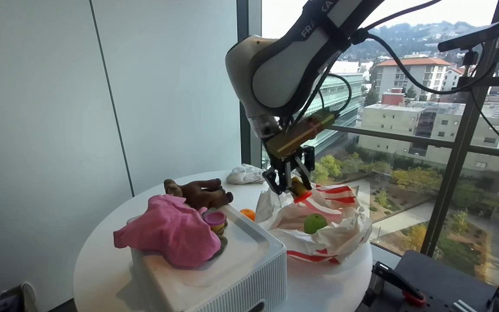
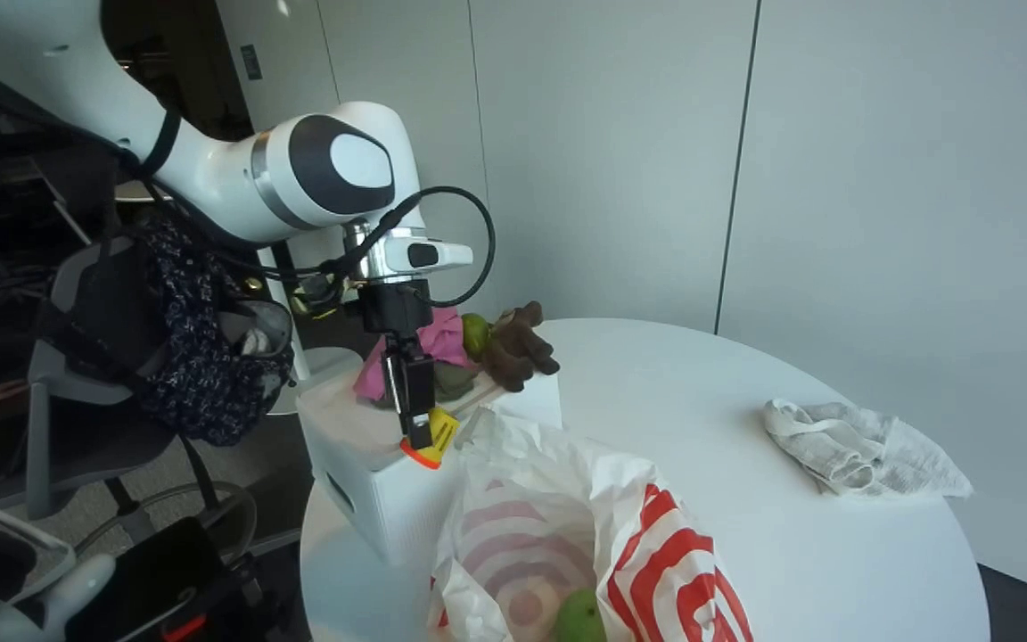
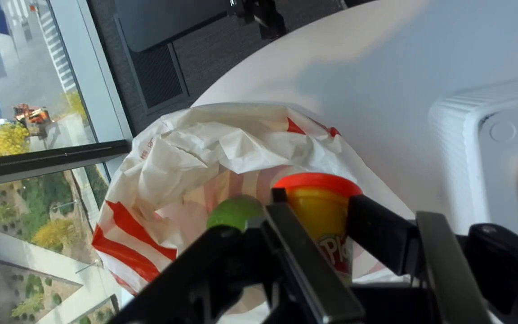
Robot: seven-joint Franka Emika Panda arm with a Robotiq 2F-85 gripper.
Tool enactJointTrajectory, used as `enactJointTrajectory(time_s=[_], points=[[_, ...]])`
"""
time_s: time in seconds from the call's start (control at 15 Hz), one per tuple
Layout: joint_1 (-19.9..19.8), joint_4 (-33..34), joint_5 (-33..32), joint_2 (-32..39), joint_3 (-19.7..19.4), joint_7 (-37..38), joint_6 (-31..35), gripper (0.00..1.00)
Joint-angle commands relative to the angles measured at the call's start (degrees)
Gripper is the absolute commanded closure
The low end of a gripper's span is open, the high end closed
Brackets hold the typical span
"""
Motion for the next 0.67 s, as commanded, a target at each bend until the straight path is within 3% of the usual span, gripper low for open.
enactJointTrajectory(time_s=[0.0,0.2,0.47,0.6], points=[[-5.20,-3.92,-2.00,4.98,-0.02,5.04,6.80,0.78],[-7.11,-2.21,-8.44,12.70,-1.09,11.41,13.76,0.82],[-5.24,0.59,-22.53,18.97,-4.63,23.43,16.53,0.83],[-4.99,0.99,-26.41,19.82,-5.40,27.95,15.92,0.75]])
